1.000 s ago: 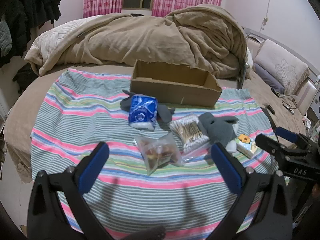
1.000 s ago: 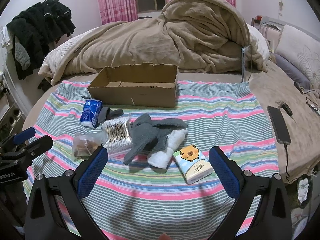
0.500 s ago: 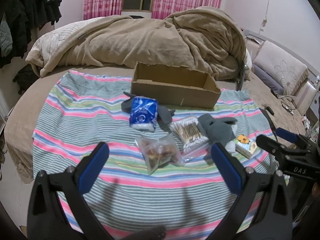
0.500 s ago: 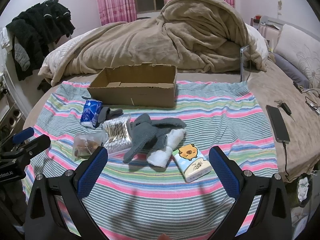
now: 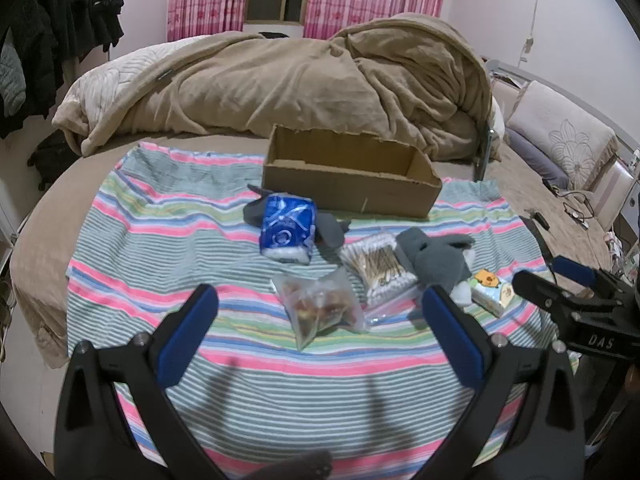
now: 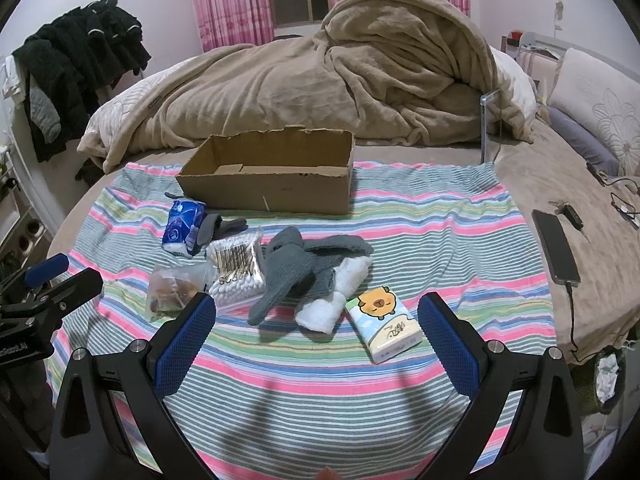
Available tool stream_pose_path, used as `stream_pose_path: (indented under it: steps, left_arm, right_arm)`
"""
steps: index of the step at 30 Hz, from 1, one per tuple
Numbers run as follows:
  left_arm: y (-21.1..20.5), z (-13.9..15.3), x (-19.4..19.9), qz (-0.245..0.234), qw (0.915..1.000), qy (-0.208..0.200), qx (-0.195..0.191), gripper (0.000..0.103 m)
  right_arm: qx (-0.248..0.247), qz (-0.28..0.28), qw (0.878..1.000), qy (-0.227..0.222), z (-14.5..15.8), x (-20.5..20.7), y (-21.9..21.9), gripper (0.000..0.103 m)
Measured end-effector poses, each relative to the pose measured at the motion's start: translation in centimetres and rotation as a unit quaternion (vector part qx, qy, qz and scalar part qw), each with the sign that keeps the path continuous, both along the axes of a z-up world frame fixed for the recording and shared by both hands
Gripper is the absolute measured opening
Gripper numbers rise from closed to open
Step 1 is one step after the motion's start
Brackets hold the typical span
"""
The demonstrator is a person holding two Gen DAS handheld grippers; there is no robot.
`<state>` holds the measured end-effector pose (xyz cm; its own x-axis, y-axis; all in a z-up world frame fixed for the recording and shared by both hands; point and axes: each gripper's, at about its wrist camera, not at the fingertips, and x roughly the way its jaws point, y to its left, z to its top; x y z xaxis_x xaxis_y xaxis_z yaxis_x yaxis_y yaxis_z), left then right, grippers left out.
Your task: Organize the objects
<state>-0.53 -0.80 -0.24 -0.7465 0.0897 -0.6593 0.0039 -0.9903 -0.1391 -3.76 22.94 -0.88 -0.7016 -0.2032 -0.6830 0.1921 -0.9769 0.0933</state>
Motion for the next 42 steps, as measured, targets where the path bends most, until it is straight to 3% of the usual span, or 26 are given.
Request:
stream_pose_path:
  steps: [42]
  left_arm:
    - [-0.2,-1.2,-0.8,-0.021,0.9993,-0.01,0.029,0.103]
  right_arm:
    - [0.001,0.002,1.0,-0.003,0.0,-0.1,0.1,0.103]
